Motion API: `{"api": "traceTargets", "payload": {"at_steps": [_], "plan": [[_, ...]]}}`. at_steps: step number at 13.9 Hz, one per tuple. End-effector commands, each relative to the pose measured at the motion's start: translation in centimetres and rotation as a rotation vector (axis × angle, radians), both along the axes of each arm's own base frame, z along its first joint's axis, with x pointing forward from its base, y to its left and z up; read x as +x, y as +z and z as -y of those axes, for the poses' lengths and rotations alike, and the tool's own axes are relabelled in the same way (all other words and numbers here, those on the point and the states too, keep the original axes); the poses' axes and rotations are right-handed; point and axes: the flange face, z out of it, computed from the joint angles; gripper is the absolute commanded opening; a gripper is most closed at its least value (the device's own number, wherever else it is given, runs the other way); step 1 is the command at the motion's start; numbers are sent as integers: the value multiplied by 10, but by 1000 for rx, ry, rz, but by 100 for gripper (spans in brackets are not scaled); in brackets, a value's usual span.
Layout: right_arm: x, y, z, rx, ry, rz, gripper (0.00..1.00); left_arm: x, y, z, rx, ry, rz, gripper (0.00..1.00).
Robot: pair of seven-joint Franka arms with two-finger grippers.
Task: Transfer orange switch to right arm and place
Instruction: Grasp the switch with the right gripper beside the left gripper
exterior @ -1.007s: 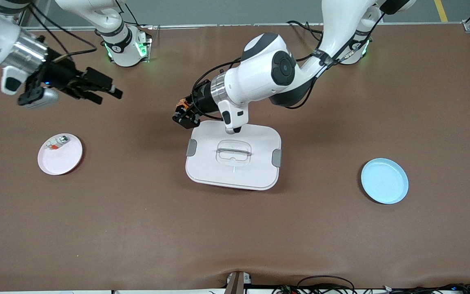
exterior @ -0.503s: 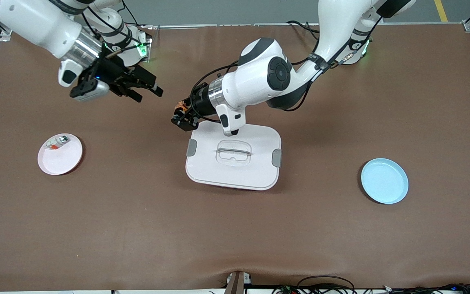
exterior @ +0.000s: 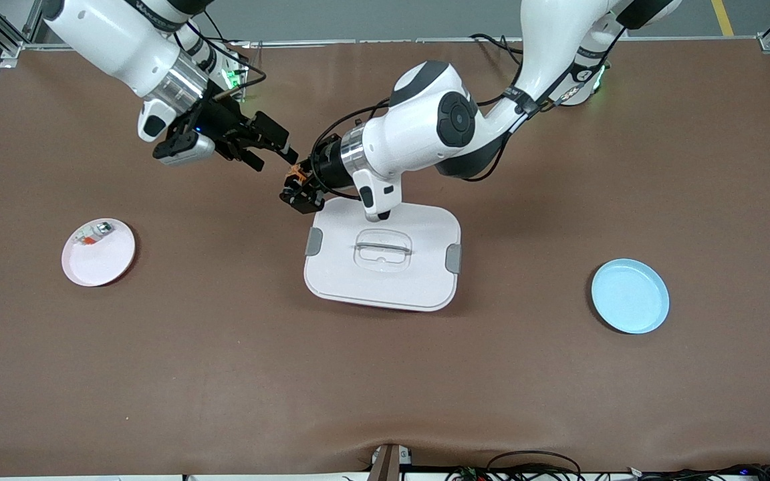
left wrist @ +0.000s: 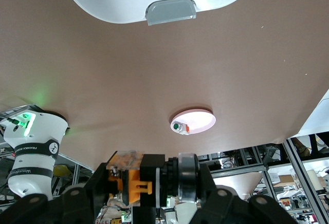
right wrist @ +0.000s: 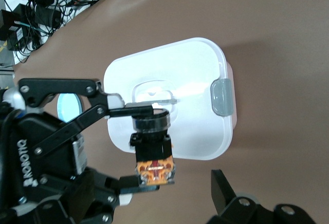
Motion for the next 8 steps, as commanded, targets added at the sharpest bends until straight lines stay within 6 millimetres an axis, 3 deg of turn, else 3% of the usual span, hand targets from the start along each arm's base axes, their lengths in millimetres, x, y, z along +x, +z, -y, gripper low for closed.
{"api": "traceTargets", "payload": {"at_steps": [1, 8], "plan": [[-7, -17, -6, 19, -27, 5, 100, 1, 7, 4, -26, 18, -17, 0], [-3, -32, -12, 29, -44, -15, 100, 3, 9, 2, -28, 21, -15, 0]]}}
